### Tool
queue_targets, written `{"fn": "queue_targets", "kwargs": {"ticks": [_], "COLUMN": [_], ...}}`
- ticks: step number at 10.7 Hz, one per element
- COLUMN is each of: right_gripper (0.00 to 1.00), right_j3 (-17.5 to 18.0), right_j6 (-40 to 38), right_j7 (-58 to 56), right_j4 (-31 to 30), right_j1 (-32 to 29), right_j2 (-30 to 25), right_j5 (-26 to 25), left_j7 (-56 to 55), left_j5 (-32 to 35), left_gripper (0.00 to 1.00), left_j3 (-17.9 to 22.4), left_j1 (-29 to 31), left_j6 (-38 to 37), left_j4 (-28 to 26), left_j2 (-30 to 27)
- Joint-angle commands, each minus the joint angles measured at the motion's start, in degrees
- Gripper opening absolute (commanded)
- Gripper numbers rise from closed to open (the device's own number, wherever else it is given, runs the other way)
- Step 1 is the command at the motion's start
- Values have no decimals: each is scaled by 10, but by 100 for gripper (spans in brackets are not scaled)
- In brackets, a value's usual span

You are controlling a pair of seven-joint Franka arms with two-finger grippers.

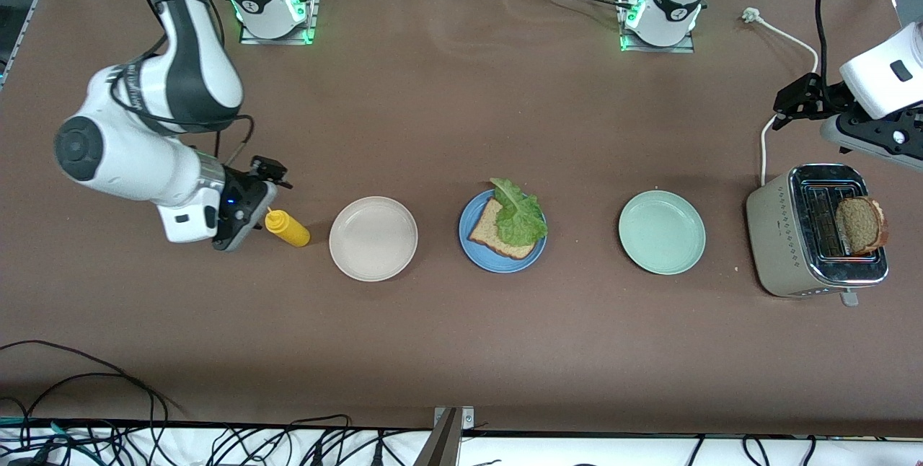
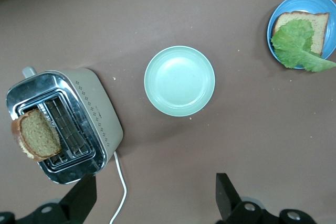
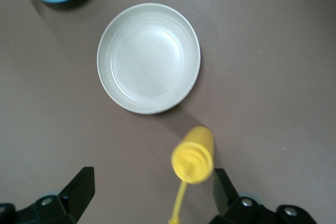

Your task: Make sandwich in blue plate with both arms

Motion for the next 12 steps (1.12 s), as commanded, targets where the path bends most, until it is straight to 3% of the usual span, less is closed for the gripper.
{"fn": "queue_targets", "kwargs": {"ticks": [1, 7, 12], "right_gripper": [100, 100, 100], "right_j3": [10, -2, -6], "right_j6": [-37, -140, -198], "right_j7": [-201, -531, -752], "right_j4": [-20, -11, 13], "right_j1": [-82, -214, -261], "right_j2": [-14, 60, 149], "right_j5": [57, 227, 300], "left_j7": [0, -4, -6], "left_j5": [-38, -38, -40], "left_gripper": [100, 100, 100], "left_j3": [-3, -4, -6], "left_j1": [41, 40, 35], "left_j6": [0, -15, -22], "left_j4": [-20, -19, -13], "left_j2": [-12, -10, -10]}}
